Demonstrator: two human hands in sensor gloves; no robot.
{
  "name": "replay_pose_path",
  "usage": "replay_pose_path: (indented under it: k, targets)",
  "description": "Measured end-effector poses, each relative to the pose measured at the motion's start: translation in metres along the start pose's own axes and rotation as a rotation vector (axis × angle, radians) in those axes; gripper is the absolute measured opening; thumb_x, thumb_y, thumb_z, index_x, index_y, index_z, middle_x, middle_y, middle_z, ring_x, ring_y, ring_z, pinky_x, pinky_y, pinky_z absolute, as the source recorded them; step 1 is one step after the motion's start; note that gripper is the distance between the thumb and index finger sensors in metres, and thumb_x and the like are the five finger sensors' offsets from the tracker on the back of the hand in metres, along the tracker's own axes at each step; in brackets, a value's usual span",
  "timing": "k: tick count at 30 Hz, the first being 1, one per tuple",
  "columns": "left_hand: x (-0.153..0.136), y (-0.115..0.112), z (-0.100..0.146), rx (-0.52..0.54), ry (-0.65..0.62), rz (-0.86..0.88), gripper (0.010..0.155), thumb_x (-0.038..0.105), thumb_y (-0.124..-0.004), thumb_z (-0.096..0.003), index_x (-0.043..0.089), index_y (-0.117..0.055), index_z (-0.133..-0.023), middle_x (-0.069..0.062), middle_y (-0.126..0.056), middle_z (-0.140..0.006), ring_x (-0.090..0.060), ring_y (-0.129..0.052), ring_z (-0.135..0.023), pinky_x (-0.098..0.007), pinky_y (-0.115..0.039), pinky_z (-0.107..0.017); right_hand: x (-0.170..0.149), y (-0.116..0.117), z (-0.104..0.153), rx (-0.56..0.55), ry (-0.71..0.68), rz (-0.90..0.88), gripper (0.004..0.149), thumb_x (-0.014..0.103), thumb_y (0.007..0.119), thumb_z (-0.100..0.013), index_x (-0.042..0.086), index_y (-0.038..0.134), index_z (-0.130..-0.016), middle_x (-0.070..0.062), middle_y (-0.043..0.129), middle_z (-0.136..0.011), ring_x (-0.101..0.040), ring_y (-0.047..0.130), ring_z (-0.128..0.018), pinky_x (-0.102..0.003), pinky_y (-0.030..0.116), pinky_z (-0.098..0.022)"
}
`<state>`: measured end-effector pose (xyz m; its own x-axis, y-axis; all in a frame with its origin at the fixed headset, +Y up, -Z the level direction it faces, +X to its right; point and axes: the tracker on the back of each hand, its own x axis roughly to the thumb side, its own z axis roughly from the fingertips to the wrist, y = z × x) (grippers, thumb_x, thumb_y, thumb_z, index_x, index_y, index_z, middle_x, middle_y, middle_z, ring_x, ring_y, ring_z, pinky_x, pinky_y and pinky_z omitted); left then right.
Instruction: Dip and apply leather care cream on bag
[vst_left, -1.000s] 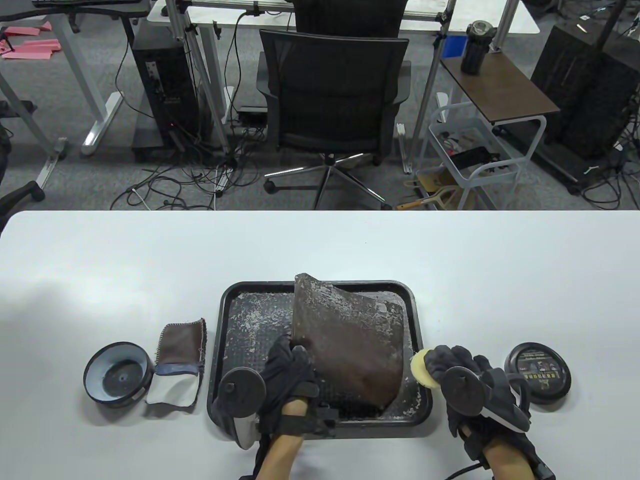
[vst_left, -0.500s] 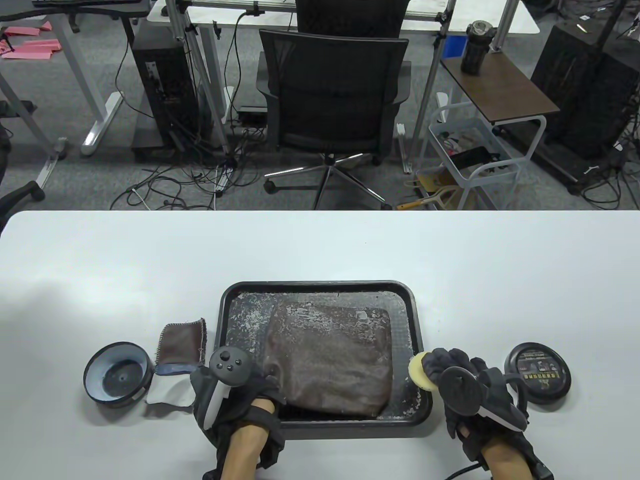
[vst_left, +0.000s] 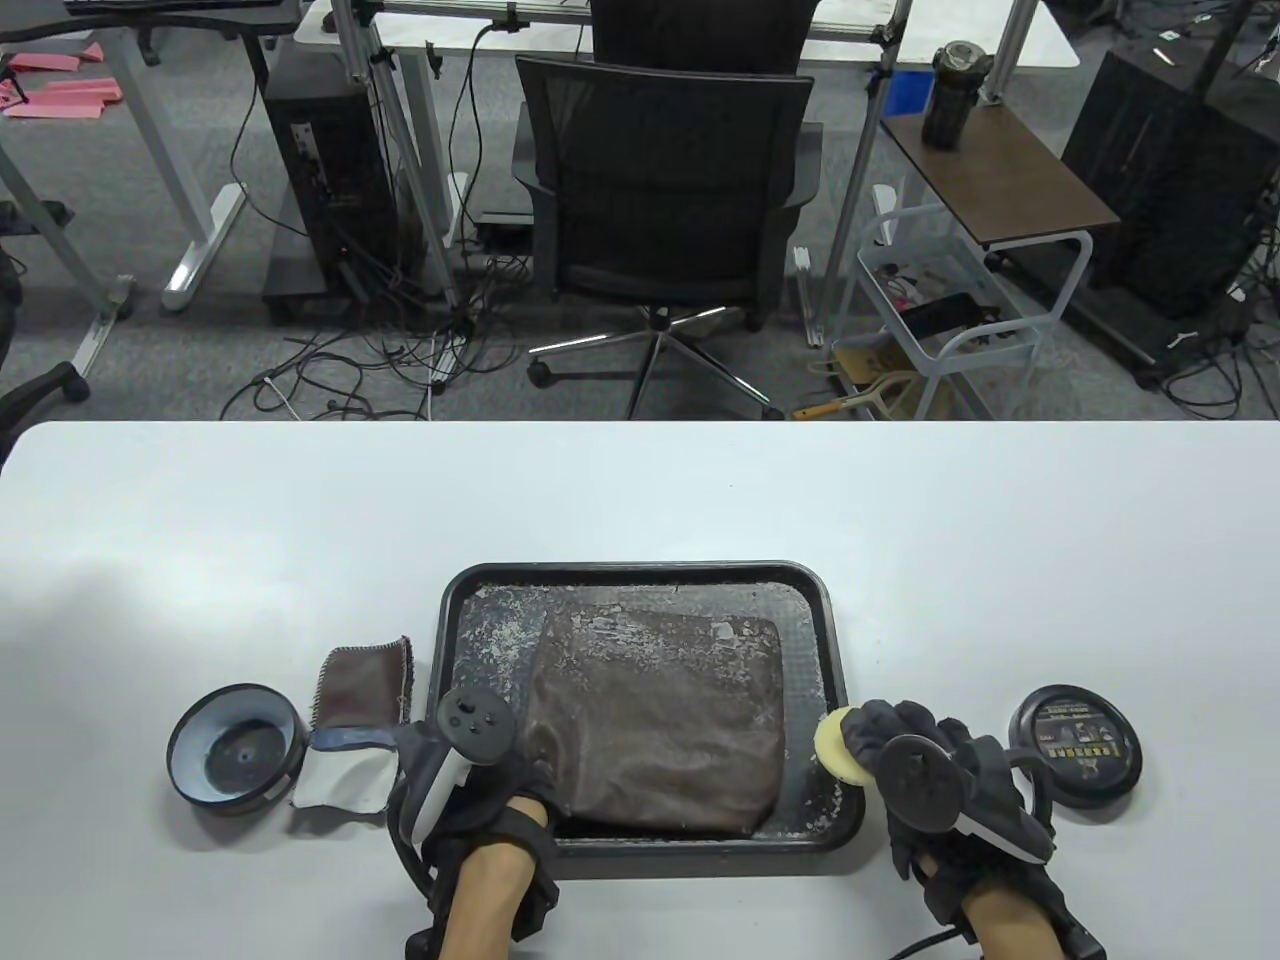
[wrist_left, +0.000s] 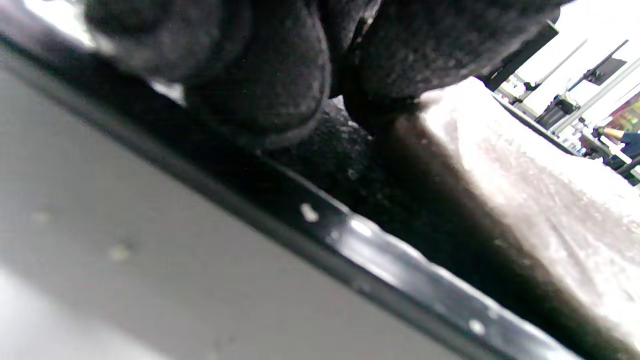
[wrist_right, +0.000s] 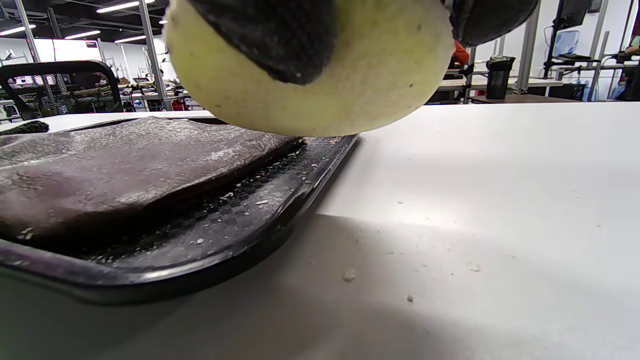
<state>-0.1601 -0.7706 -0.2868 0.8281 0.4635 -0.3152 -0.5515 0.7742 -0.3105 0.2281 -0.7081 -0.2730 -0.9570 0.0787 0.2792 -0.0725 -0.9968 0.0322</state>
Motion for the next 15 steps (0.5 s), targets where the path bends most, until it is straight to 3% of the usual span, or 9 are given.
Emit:
replay_pose_path:
  k: [9, 15]
  targets:
    - [0.014, -0.001, 0.006, -0.015, 0.061, -0.228, 0.053, 0.034, -0.088, -0.0458, -0.001, -0.081, -0.084, -0.028, -0.073, -0.081, -0.03, -0.099, -0.042, -0.035, -0.087, -0.026, 0.001, 0.001, 0.0, 0.006, -0.003, -0.004, 0.055, 0.015, 0.084, -0.04, 0.024, 0.077, -0.094, -0.011, 0.079, -0.103, -0.042, 0.075, -0.093, -0.063, 0.063, -0.062]
    - [0.016, 0.014, 0.015, 0.055, 0.065, -0.376, 0.061, 0.039, -0.091, -0.0448, 0.0, -0.078, -0.089, -0.028, -0.072, -0.084, -0.031, -0.098, -0.044, -0.035, -0.087, -0.027, 0.002, 0.001, 0.0, 0.005, -0.005, -0.007, 0.055, 0.015, 0.084, -0.04, 0.024, 0.077, -0.094, -0.011, 0.079, -0.103, -0.042, 0.075, -0.093, -0.063, 0.063, -0.062]
